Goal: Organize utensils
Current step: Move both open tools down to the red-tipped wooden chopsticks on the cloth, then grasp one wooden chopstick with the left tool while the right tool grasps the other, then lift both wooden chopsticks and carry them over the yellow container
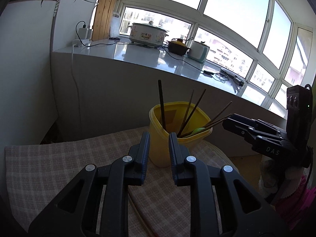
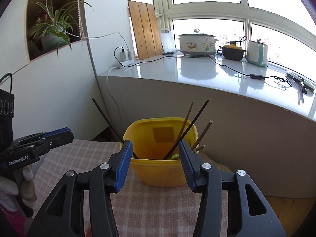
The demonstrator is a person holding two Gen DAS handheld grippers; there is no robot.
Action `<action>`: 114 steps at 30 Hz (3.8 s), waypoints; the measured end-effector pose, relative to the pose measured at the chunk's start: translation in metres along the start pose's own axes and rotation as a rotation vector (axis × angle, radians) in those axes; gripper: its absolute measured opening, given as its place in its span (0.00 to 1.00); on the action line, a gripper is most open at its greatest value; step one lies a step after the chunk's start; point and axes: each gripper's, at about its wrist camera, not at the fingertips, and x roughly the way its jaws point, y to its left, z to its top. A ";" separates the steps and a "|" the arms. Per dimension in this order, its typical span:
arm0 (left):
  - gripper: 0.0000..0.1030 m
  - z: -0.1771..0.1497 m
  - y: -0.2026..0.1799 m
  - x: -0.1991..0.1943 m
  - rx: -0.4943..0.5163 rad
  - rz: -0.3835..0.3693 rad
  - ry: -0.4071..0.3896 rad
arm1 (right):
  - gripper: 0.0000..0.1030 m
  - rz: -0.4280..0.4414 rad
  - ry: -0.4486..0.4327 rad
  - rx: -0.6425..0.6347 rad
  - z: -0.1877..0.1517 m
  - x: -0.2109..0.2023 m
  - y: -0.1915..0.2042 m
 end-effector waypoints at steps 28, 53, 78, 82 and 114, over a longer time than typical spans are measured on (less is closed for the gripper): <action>0.44 -0.127 0.029 0.044 -0.099 0.095 0.357 | 0.67 -0.009 0.255 -0.026 -0.090 0.030 0.026; 0.37 -0.137 0.008 0.103 0.028 0.181 0.459 | 0.67 0.045 0.331 -0.004 -0.107 0.048 0.028; 0.05 -0.128 0.042 0.127 -0.089 0.174 0.468 | 0.53 0.233 0.573 0.042 -0.111 0.127 0.074; 0.05 -0.129 0.050 0.123 -0.100 0.181 0.464 | 0.43 0.234 0.604 0.032 -0.111 0.143 0.090; 0.04 -0.084 0.125 -0.002 -0.222 0.081 0.299 | 0.05 0.240 0.554 -0.047 -0.075 0.127 0.094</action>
